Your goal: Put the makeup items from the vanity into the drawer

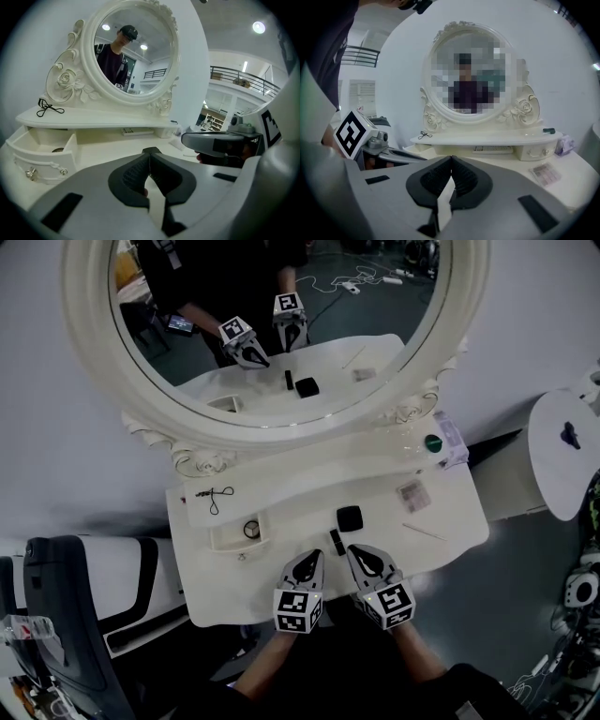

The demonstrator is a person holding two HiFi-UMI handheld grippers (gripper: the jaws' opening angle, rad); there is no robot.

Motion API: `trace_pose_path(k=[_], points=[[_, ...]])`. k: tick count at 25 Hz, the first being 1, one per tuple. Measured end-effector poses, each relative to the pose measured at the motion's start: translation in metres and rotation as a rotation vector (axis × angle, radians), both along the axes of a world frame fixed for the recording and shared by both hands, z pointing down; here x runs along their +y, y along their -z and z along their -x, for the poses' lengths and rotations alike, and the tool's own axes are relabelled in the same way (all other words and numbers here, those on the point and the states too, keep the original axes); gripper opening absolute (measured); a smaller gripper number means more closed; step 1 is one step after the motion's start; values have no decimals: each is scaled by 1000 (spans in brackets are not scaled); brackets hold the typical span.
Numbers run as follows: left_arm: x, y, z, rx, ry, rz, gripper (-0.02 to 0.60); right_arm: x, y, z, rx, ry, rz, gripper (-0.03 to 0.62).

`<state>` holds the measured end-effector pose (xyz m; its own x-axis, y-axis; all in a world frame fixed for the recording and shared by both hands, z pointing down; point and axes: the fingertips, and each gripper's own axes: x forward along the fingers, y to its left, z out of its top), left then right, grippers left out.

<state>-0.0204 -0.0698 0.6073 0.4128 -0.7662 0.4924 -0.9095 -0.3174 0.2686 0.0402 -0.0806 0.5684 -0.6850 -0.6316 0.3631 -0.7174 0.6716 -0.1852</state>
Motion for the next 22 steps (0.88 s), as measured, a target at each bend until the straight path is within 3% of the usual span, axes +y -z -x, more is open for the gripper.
trace_pose_path(k=[7,18,22], points=[[-12,-27,-25,-57,-7,79,22,-7,-5,-16,-3,-25,18,23],[-20,-79,-47,-173,40,260,184,-14,-17,-38,-14,-42,48,23],[-25,-86,-53,-223,53,301,202,-17,-20,-45,-16,-47,52,23]])
